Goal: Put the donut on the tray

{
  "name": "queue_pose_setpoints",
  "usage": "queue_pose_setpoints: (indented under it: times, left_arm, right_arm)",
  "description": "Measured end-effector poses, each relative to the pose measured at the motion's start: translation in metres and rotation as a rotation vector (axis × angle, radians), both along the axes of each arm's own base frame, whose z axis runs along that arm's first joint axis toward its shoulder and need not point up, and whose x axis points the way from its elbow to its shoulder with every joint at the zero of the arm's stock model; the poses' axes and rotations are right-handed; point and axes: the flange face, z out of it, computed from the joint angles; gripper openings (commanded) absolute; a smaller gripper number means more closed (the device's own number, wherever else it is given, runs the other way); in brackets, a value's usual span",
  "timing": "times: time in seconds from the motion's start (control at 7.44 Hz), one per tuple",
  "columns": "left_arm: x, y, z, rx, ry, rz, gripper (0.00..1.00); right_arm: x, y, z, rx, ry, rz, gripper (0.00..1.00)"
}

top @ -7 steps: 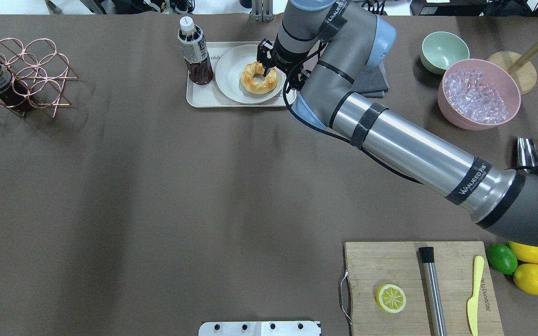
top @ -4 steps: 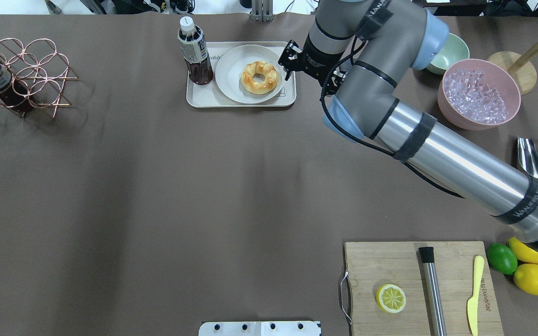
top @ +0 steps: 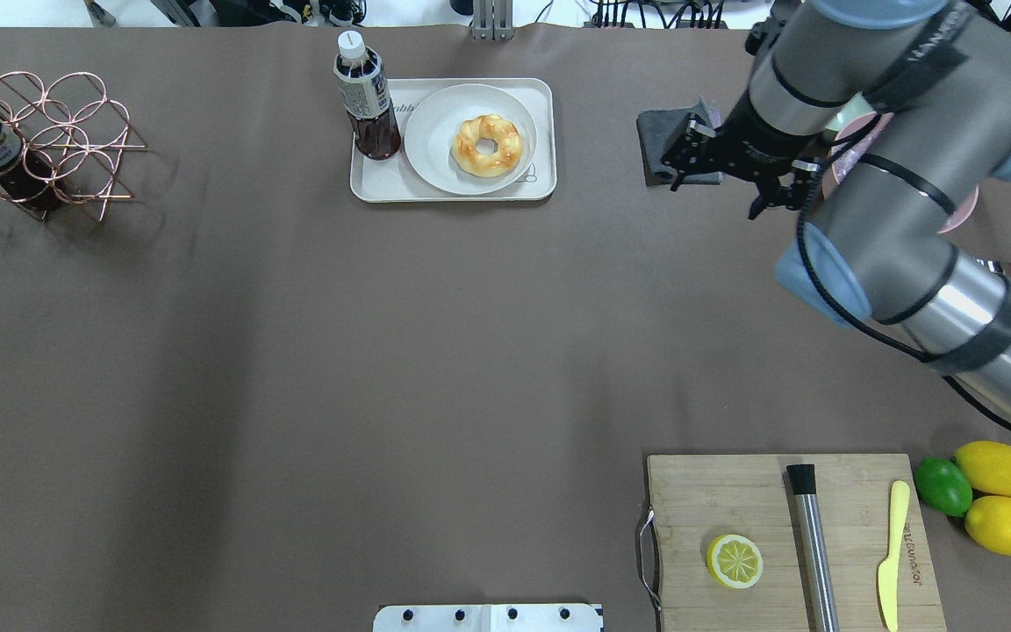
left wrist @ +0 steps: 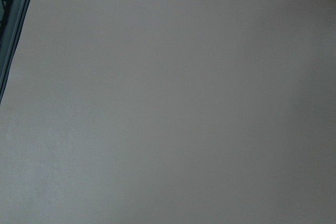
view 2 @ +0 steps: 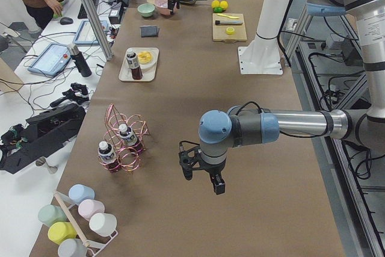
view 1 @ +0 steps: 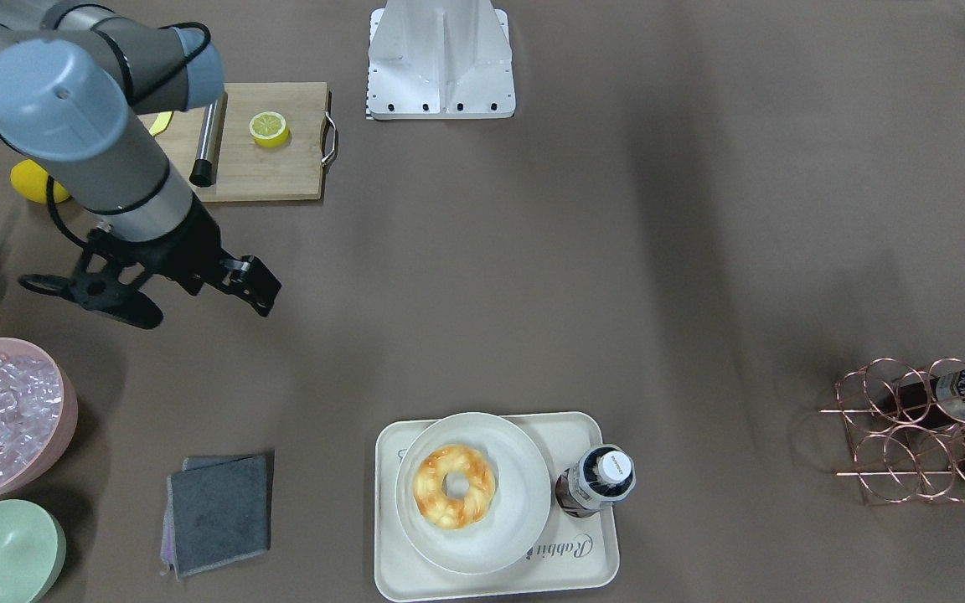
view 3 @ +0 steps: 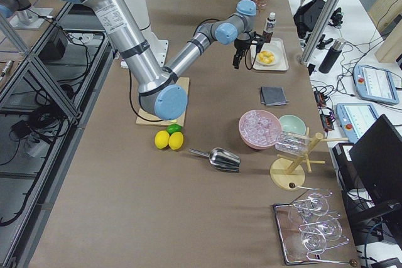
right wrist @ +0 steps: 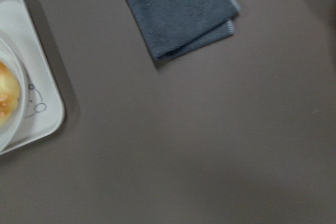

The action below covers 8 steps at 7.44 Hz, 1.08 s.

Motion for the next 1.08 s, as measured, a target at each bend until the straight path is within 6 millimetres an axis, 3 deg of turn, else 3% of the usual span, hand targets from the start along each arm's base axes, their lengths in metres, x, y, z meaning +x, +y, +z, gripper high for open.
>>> queue_pose_setpoints:
  times: [0.54,0.81,1.08]
  left_arm:
    - [-0.002,0.0,-0.003,0.005,-0.001,-0.007,0.98]
    - [-0.003,0.0,-0.004,0.008,-0.001,-0.01,0.98]
    - [-0.004,0.0,-0.006,0.013,-0.001,-0.012,0.98]
  right_arm:
    - [0.131,0.075,0.065,0.1,0.079,-0.07,1.0]
    - [0.187,0.084,0.096,0.146,0.106,-0.1,1.0]
    - [0.247,0.088,0.141,0.201,0.128,-0.176,1.0]
